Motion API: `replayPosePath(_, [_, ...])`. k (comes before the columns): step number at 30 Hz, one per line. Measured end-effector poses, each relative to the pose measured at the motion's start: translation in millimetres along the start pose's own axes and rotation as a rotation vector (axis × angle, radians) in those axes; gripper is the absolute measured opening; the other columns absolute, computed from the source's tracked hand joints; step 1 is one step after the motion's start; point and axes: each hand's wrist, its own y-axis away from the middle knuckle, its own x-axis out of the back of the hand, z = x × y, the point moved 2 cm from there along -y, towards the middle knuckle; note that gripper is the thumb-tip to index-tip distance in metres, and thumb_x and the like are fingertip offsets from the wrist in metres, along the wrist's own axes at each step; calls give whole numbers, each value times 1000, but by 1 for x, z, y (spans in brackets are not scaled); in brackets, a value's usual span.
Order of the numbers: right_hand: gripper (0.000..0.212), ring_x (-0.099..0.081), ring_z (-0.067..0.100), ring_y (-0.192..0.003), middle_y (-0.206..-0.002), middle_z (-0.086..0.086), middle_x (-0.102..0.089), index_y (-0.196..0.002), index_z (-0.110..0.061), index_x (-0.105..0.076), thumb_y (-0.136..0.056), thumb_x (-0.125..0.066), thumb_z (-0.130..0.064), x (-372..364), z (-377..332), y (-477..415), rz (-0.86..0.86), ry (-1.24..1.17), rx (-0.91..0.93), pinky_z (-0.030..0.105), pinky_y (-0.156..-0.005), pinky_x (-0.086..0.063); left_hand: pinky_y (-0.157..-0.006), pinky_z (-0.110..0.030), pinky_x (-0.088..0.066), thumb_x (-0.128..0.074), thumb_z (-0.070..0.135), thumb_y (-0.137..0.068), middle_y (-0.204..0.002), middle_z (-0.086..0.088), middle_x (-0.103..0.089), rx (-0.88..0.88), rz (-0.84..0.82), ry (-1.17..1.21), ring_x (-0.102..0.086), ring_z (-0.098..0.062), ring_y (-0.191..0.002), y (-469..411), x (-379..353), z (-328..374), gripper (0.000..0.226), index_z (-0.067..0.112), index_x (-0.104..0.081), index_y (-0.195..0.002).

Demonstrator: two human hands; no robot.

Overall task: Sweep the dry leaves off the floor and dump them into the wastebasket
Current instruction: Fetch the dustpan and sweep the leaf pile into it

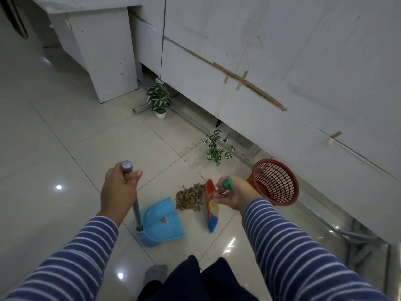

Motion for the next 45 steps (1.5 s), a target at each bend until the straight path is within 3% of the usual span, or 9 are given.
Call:
replayPosePath(6, [5, -52, 17, -54, -71, 14, -46, -93, 3, -47, -90, -45, 6, 13, 12, 8, 26, 136, -120, 37, -51, -58, -77, -36, -41, -56, 34, -93, -100, -5, -47, 15, 11, 25, -51, -23, -88, 8, -8, -4, 28, 11, -54, -109])
replayPosePath(16, [31, -55, 20, -64, -94, 18, -55, -117, -1, -45, -88, -54, 4, 17, 23, 10, -30, 502, -125, 26, -40, -53, -74, -37, -43, -54, 33, -94, -90, -7, -60, 62, 56, 122, -56, -26, -83, 0, -18, 1, 21, 15, -51, -103])
replayPosePath(19, [32, -54, 31, -86, -121, 24, -51, -116, -2, -49, -86, -57, 4, 18, 25, 12, -40, 653, -98, 26, -39, -51, -79, -38, -45, -54, 35, -93, -95, -7, -60, 78, 70, 128, -57, -26, -87, -6, -20, 1, 24, 16, -51, -108])
replayPosePath(25, [12, -54, 29, -65, -105, 22, -51, -97, -1, -54, -87, -57, 2, 31, 15, 23, -61, 809, -57, 28, -41, -53, -82, -41, -46, -55, 35, -93, -96, -7, -59, 104, 81, 132, -57, -27, -89, -11, -26, -1, 26, 16, -50, -109])
replayPosePath(29, [13, -58, 27, -84, -78, 7, -57, -97, 3, -60, -87, -64, -4, 33, 2, 33, -50, 1026, 0, 36, -74, -59, -84, -45, -48, -53, 36, -94, -99, -8, -58, 119, 50, 113, -57, -28, -91, -12, -32, 2, 29, 16, -47, -114])
replayPosePath(33, [37, -56, 19, -57, -68, 5, -53, -120, 5, -58, -84, -61, -1, 32, 6, 29, -17, 1001, 106, 23, -44, -50, -78, -41, -46, -51, 30, -95, -100, -9, -56, 120, -16, 77, -56, -27, -89, -9, -41, 7, 26, 16, -44, -116])
replayPosePath(37, [33, -54, 17, -54, -67, 7, -53, -117, 4, -60, -85, -57, 0, 37, 27, 21, -23, 1003, 89, 26, -47, -49, -71, -39, -43, -50, 19, -94, -97, -11, -55, 130, -53, 22, -56, -29, -84, -3, -46, 5, 23, 15, -41, -115])
replayPosePath(41, [16, -52, 15, -53, -65, 6, -54, -73, -6, -52, -87, -58, -2, 45, 38, 25, -53, 1167, 42, 27, -58, -50, -70, -40, -44, -49, 18, -95, -96, -12, -55, 139, -52, 17, -56, -31, -84, 2, -46, 0, 25, 15, -40, -118])
replayPosePath(45, [6, -49, 17, -54, -69, 9, -53, -92, -1, -49, -93, -54, -4, 58, 36, 47, -86, 1252, -27, 29, -57, -45, -74, -41, -45, -49, 19, -95, -97, -13, -55, 133, -47, 28, -56, -32, -86, 7, -44, -3, 27, 14, -39, -120])
